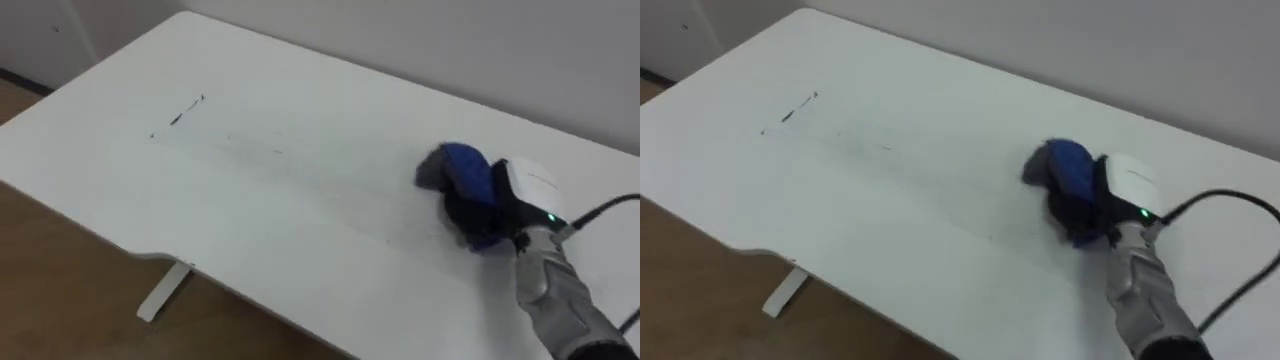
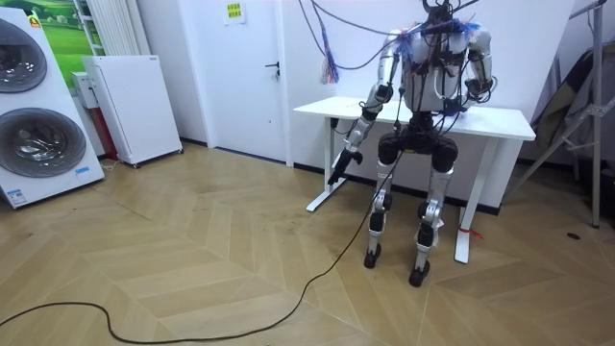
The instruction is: Wipe table
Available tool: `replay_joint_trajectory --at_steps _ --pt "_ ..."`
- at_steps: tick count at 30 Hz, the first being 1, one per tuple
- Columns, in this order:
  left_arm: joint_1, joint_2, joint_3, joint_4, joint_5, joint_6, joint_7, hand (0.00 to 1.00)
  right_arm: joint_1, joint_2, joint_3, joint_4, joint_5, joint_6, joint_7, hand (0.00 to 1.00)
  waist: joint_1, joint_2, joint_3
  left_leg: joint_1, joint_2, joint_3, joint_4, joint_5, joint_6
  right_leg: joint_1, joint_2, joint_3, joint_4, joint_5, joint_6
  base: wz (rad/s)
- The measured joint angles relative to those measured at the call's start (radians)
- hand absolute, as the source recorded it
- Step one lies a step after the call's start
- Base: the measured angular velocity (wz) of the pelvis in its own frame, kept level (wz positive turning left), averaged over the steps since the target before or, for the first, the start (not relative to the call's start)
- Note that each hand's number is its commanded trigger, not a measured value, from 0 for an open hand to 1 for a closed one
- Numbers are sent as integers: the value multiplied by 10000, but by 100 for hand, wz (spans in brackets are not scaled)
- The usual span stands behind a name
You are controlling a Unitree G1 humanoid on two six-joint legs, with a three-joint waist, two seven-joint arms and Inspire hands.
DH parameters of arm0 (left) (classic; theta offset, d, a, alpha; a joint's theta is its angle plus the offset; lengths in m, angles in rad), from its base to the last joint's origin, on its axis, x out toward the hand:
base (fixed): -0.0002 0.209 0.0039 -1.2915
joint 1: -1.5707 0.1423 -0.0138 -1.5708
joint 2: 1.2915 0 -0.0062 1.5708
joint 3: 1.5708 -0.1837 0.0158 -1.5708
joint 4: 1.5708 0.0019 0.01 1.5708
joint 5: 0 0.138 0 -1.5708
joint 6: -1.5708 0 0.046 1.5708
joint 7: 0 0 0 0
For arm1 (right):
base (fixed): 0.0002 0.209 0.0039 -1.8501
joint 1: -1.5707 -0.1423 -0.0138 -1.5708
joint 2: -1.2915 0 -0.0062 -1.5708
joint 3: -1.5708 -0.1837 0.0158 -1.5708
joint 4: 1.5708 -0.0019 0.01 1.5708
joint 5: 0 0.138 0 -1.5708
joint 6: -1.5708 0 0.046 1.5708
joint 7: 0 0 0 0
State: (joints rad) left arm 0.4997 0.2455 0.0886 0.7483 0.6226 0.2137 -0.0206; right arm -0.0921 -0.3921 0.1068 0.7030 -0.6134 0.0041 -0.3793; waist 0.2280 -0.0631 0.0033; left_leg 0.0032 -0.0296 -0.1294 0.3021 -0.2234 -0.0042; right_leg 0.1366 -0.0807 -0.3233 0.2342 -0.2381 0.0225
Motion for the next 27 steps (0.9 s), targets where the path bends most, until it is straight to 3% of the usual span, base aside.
replay_joint_trajectory --at_steps 1,2,5,9,12,14,17,19,22,24,27 --pt "15 39 161 2 -28 -6 -29 0 269 -83 -292 210 106 -77 -53 100 -90 -40 9 136 -15 36 -28 0 0 174 -16 -21 -111 1 1 13" --pt "28 130 195 4 -32 -19 -28 0 495 -234 -457 481 336 -135 -74 100 -180 -171 -32 270 -37 35 -30 -2 3 407 -28 -121 -193 11 17 12" --pt "-303 149 148 102 -77 -218 -27 0 846 -592 -633 1142 740 -140 -104 100 -401 -265 -93 469 -46 162 -14 -20 30 745 -27 -297 -326 85 137 9" --pt "-783 9 49 153 -312 -456 -10 0 788 -635 -630 1236 724 80 -108 100 -388 -153 -113 513 10 238 -38 -66 77 684 -8 -370 -338 85 137 -25" --pt "-932 -84 -399 206 -305 -448 120 0 331 -481 -413 1214 683 550 -179 100 -211 175 -113 624 25 240 -99 -132 80 679 -6 -302 -296 96 115 -36" --pt "-1043 -120 -794 251 -380 -333 119 0 -58 -208 -73 949 594 1075 -185 100 110 395 -95 582 132 459 -92 -117 52 378 124 233 -285 140 24 -54" --pt "-898 -121 -908 172 -386 -179 78 0 -429 524 718 104 377 1280 122 100 339 439 -67 488 230 463 -118 -59 -17 117 258 352 -259 247 -156 -42" --pt "-905 -128 -915 79 -386 -168 -90 0 -563 774 1260 -472 -8 1185 516 100 413 427 -42 381 258 422 -119 1 -62 -1 303 356 -228 266 -214 6" --pt "-874 -176 -915 -197 -398 -168 -200 0 -570 847 1538 -1026 -311 906 913 100 577 376 22 282 211 306 -206 93 -57 -113 256 226 -176 195 -211 24" --pt "-668 -186 -914 -304 -394 -151 -250 0 -540 831 1505 -1035 -285 740 900 100 546 345 -26 289 142 195 -320 134 -39 -90 209 157 -259 169 -182 23" --pt "-222 -183 -915 -423 -360 -90 -276 0 17 739 1346 -920 -270 198 407 100 30 212 -7 367 24 151 -347 160 1 184 118 -43 -325 115 -87 40"
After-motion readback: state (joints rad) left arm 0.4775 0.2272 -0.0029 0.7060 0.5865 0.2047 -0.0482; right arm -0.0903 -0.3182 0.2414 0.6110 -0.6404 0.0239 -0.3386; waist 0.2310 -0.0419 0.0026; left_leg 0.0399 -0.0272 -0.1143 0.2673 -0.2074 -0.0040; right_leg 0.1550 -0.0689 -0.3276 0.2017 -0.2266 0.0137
